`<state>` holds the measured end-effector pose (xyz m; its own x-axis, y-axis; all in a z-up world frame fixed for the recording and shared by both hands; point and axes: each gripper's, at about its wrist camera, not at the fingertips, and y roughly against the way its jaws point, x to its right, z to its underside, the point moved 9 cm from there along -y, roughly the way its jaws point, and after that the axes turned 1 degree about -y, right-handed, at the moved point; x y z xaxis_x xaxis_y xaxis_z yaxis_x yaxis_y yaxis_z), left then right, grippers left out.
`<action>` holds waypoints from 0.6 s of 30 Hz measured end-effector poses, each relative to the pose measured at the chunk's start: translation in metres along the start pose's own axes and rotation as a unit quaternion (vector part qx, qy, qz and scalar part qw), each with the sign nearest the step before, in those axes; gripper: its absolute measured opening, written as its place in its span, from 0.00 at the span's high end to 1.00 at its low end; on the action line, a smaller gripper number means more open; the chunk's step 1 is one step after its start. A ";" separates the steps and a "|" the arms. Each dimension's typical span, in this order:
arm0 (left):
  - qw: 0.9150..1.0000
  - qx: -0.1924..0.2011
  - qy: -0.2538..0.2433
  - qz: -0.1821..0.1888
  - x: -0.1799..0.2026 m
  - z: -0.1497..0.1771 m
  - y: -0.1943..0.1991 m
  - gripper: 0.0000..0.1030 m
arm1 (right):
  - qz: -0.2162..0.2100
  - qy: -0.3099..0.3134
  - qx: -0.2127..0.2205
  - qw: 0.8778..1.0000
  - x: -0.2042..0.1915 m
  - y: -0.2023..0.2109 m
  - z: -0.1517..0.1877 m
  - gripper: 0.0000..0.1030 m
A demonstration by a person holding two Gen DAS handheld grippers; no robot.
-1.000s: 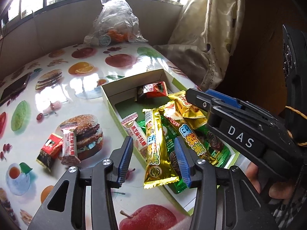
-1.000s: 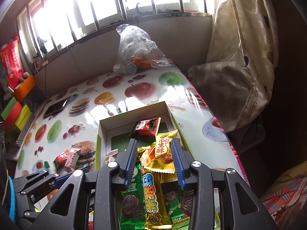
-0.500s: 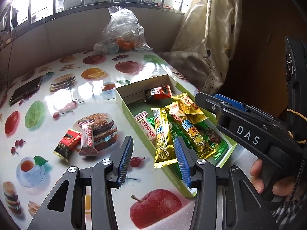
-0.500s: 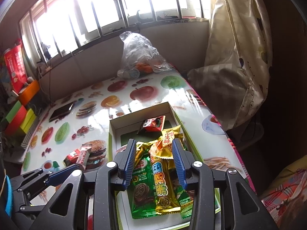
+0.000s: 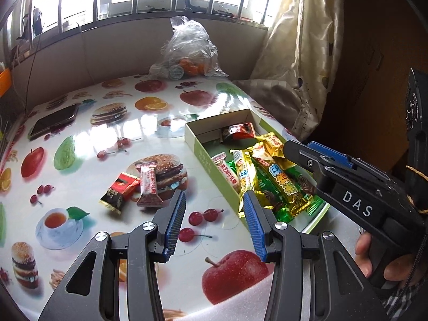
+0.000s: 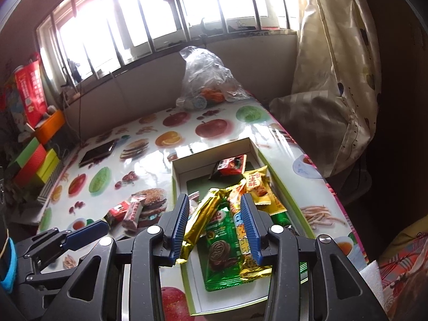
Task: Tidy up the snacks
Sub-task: 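Move both open grippers back from the box to the remaining snacks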
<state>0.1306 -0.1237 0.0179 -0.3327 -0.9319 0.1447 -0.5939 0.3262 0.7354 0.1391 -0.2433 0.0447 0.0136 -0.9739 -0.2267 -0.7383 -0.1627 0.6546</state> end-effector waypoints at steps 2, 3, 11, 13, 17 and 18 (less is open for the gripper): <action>1.000 0.001 0.005 0.001 -0.004 0.001 0.002 0.55 | -0.003 0.002 0.000 1.000 -0.006 0.000 0.002 0.62; 1.000 0.002 0.006 -0.001 -0.007 0.002 0.004 0.55 | -0.005 0.004 -0.001 1.000 -0.009 0.000 0.003 0.62; 1.000 0.006 0.024 -0.008 -0.029 0.006 0.011 0.55 | -0.013 0.018 -0.007 1.000 -0.028 -0.003 0.007 0.61; 0.999 0.008 0.032 -0.014 -0.037 0.007 0.013 0.55 | -0.015 0.024 -0.008 1.000 -0.034 -0.003 0.008 0.61; 0.998 0.007 0.054 -0.025 -0.058 0.011 0.015 0.55 | -0.020 0.033 -0.011 0.999 -0.046 -0.008 0.010 0.59; 0.998 0.008 0.058 -0.026 -0.062 0.012 0.016 0.55 | -0.022 0.033 -0.013 0.999 -0.049 -0.010 0.010 0.59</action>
<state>0.1332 -0.0584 0.0130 -0.2140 -0.9595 0.1833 -0.6197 0.2783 0.7338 0.1386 -0.1926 0.0418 0.0911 -0.9738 -0.2085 -0.7178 -0.2094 0.6640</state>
